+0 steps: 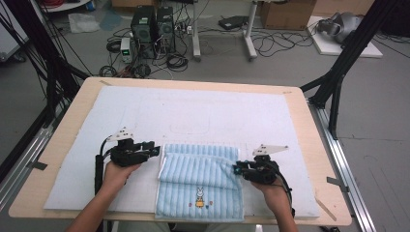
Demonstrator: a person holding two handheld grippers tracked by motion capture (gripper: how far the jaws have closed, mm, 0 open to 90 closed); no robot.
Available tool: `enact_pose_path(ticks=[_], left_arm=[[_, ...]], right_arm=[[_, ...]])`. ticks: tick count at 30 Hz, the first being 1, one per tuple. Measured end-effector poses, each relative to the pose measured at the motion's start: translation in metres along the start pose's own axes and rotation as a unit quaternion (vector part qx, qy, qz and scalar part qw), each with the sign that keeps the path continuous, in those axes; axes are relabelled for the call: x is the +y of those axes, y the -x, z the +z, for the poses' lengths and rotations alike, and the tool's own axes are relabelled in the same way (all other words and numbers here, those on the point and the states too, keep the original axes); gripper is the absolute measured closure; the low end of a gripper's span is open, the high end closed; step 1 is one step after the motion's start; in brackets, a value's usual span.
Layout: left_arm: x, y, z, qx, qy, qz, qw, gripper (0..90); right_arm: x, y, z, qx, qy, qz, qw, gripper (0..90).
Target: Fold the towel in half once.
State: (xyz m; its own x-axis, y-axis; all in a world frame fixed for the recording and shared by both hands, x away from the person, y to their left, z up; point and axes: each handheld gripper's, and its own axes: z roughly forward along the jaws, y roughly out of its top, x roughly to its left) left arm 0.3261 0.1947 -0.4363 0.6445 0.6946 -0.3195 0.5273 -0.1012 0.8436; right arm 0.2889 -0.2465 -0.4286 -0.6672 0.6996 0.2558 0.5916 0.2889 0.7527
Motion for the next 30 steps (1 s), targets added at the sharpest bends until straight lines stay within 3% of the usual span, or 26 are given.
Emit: enact_pose_path(ticks=[2, 5, 9, 12, 15, 16, 20, 28, 29, 30], left_arm=[[0.001, 0.000, 0.006, -0.001, -0.008, -0.005, 1.0000, 57.5], [0.001, 0.000, 0.018, 0.003, -0.031, -0.011, 0.9995, 57.3], [-0.001, 0.002, 0.031, 0.018, -0.060, -0.008, 0.9980, 58.7], [-0.003, 0.003, 0.035, 0.029, -0.067, -0.005, 0.9973, 61.7], [-0.003, 0.004, 0.034, 0.031, -0.064, 0.011, 0.9974, 86.7], [-0.002, 0.004, 0.033, 0.032, -0.057, 0.014, 0.9977, 87.7], [0.003, 0.000, 0.031, 0.031, -0.021, -0.005, 0.9993, 88.0], [0.010, -0.004, 0.038, 0.052, -0.031, -0.012, 0.9981, 88.1], [0.010, -0.003, 0.038, 0.056, -0.032, -0.013, 0.9978, 86.8], [0.010, -0.003, 0.038, 0.065, -0.033, -0.017, 0.9972, 79.3]], right_arm=[[0.004, 0.007, 0.000, -0.033, 0.026, 0.023, 0.9988, 71.7], [0.006, 0.014, 0.010, -0.086, 0.005, 0.025, 0.9960, 70.8], [0.006, 0.014, 0.022, -0.087, -0.010, 0.029, 0.9958, 67.9], [0.007, 0.014, 0.028, -0.077, -0.020, 0.018, 0.9966, 84.3], [0.009, 0.013, 0.029, -0.082, -0.019, 0.002, 0.9965, 86.5], [0.009, 0.012, 0.028, -0.086, -0.017, 0.001, 0.9962, 86.5], [0.012, 0.014, 0.025, -0.089, 0.006, 0.010, 0.9959, 86.4], [0.022, 0.018, 0.035, -0.129, 0.025, 0.010, 0.9913, 86.3], [0.023, 0.019, 0.037, -0.129, 0.026, 0.013, 0.9912, 85.3], [0.023, 0.019, 0.039, -0.135, 0.024, 0.015, 0.9905, 81.3]])
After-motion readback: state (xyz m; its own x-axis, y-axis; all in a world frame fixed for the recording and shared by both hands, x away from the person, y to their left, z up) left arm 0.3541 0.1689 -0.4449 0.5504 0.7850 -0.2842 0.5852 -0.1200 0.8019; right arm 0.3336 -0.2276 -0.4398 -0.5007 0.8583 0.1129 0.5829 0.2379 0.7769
